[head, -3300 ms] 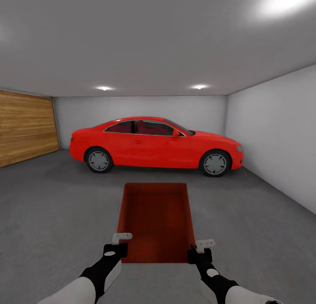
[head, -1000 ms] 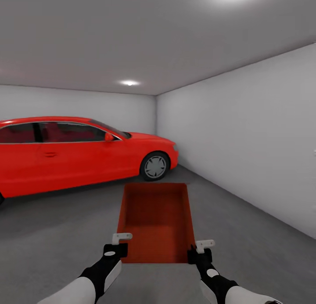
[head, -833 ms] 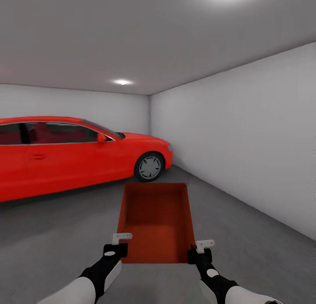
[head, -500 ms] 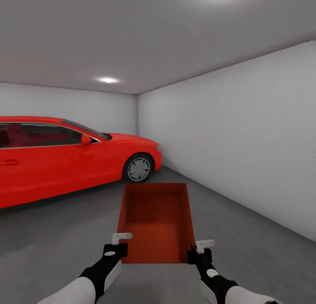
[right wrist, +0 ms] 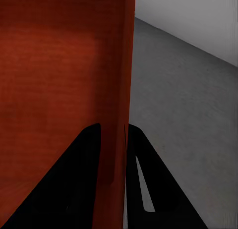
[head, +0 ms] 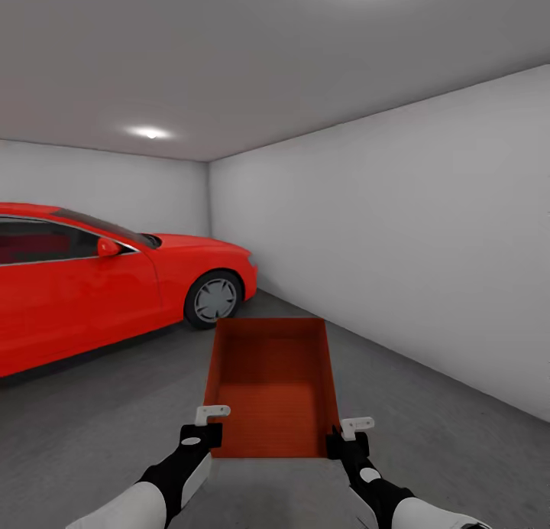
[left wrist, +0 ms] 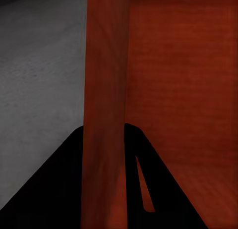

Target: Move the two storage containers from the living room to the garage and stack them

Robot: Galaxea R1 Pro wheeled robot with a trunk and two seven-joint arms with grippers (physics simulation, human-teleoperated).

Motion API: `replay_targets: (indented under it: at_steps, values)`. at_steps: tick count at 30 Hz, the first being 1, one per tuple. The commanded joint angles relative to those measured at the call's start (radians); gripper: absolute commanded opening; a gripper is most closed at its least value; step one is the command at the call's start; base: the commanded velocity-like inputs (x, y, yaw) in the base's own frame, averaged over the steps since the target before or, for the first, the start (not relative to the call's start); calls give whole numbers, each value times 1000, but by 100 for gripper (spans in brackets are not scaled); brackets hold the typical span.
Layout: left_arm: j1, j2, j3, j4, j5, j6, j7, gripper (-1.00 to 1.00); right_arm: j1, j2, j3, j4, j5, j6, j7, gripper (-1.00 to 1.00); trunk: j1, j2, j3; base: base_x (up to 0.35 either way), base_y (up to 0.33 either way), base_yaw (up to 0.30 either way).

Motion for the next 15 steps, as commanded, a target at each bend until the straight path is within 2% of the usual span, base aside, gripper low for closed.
replay_targets:
  at_steps: [1,15]
  values:
    - [-2,16,67,-5,0,4,9,-100,0,-2,-9,8,-1,-2,-1,-100,1,-1,-2,315,186,-45]
    - [-2,16,67,-6,0,4,9,-100,0,-1,-9,8,-1,-2,-1,-100,1,-1,-2,315,186,-7]
